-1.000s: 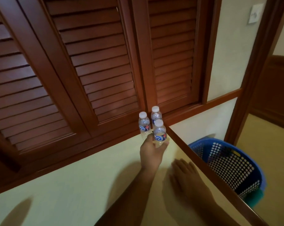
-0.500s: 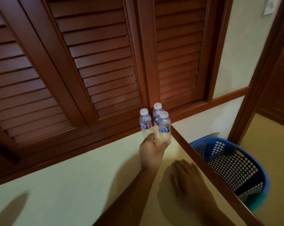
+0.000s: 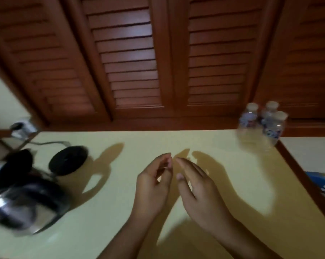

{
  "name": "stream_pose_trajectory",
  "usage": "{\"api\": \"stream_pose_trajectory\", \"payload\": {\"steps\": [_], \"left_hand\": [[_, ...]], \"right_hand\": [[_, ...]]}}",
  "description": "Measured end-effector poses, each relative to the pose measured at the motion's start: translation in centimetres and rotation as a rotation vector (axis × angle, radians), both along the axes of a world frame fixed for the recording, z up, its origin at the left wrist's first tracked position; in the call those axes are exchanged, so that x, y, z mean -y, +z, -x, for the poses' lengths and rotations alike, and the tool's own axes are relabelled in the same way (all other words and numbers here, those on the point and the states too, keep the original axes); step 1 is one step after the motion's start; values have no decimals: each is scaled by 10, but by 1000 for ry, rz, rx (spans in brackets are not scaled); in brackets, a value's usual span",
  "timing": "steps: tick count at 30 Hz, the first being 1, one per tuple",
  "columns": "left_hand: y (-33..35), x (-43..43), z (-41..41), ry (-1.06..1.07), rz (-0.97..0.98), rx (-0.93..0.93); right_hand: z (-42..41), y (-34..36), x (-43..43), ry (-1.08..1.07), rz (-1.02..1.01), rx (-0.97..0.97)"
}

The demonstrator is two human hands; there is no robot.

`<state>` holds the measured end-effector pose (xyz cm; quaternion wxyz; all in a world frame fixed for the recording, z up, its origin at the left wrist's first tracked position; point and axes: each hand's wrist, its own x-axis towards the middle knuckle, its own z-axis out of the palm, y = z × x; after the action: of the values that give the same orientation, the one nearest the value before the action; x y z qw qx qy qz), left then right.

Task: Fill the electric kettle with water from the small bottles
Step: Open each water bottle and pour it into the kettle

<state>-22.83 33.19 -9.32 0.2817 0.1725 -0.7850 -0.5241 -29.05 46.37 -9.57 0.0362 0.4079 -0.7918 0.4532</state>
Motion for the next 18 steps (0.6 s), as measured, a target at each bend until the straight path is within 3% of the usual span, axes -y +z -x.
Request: {"api": "stream_pose_trajectory", "payload": {"steps": [6, 13, 18], "left_hand": [[20, 45, -113, 186, 49, -46], [44, 87, -227, 456, 8, -172], [48, 140, -292, 563, 38, -189]], "right_hand": [[-79, 25, 70, 276, 113, 45], [-169, 50, 136, 449, 292, 52], [-227, 56, 190, 550, 313, 76]]}}
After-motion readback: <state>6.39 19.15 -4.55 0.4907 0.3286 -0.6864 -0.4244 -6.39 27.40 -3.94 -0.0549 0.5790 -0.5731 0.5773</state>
